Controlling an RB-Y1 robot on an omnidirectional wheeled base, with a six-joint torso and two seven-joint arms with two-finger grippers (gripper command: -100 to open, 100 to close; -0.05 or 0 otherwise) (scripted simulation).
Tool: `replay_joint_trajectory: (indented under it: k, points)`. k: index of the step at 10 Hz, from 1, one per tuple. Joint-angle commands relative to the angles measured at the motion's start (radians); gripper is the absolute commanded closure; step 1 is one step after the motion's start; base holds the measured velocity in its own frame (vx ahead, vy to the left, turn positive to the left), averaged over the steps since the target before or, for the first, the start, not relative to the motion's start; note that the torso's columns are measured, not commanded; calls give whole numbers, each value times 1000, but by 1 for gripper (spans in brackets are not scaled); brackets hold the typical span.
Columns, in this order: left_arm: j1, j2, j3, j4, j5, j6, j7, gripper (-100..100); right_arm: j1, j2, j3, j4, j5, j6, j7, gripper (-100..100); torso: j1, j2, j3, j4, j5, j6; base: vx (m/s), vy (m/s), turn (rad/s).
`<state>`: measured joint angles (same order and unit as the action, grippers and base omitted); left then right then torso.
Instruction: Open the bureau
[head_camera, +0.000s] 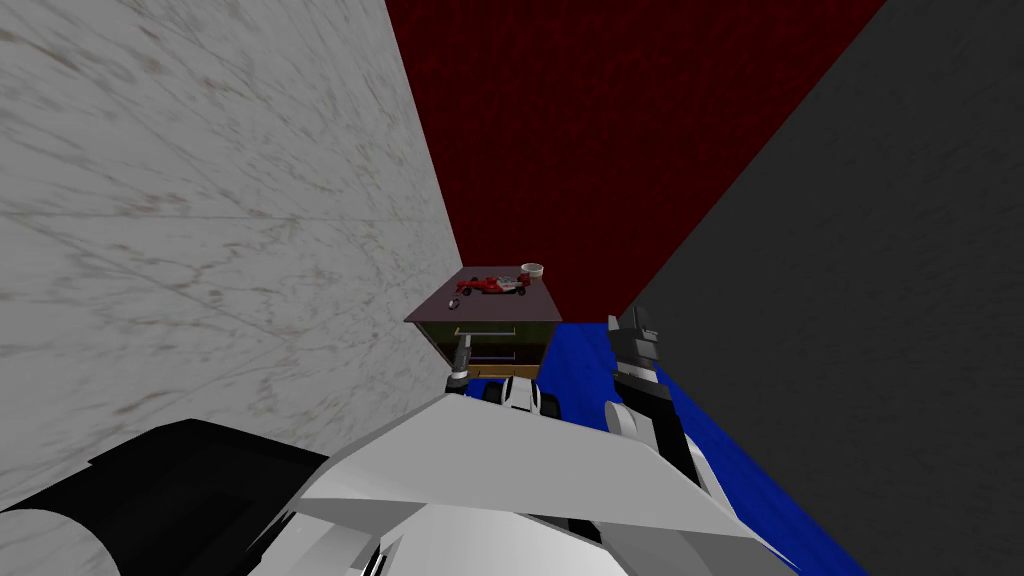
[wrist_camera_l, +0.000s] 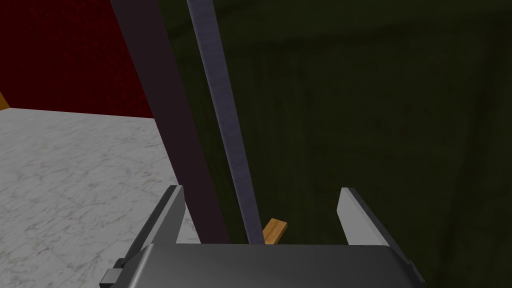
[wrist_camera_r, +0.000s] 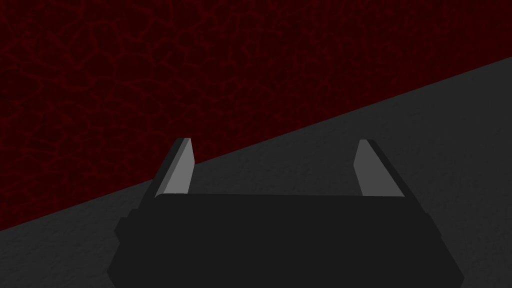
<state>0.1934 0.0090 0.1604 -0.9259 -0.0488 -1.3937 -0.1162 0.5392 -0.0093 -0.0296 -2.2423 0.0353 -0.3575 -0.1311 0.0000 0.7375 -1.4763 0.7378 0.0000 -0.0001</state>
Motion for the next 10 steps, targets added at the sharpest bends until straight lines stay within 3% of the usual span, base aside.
replay_joint_trajectory:
  k: [1, 2, 7, 8, 9, 10]
  points:
    - [-5, 1, -1, -16, 0, 19, 0, -100, 0, 0, 0, 0, 0, 0, 0, 0, 0, 0, 0, 0, 0, 0, -9, -7, 2]
    - [14, -5, -2, 6, -2, -18, -1, 100, 0, 0, 0, 0, 0, 0, 0, 0, 0, 0, 0, 0, 0, 0, 21, 13, -32]
    - [67, -23, -5, 51, -11, -115, -7, 100, 0, 0, 0, 0, 0, 0, 0, 0, 0, -1, -1, 0, 0, 0, 43, 21, -21]
    - [67, -24, -6, 37, -11, -100, -7, 100, 0, 0, 0, 0, 0, 0, 0, 0, -1, 2, 1, 1, 0, 0, 17, 7, -1]
    - [67, 8, -7, 37, -11, -100, -7, -100, 0, 0, 0, 0, 0, 0, 0, 0, -1, 3, 2, 1, 0, 0, 0, 0, 0]
    - [66, 31, -7, 37, -11, -97, -7, -100, 0, 0, 0, 0, 0, 0, 0, 0, -1, 3, 2, 1, 0, 0, -3, -8, 2]
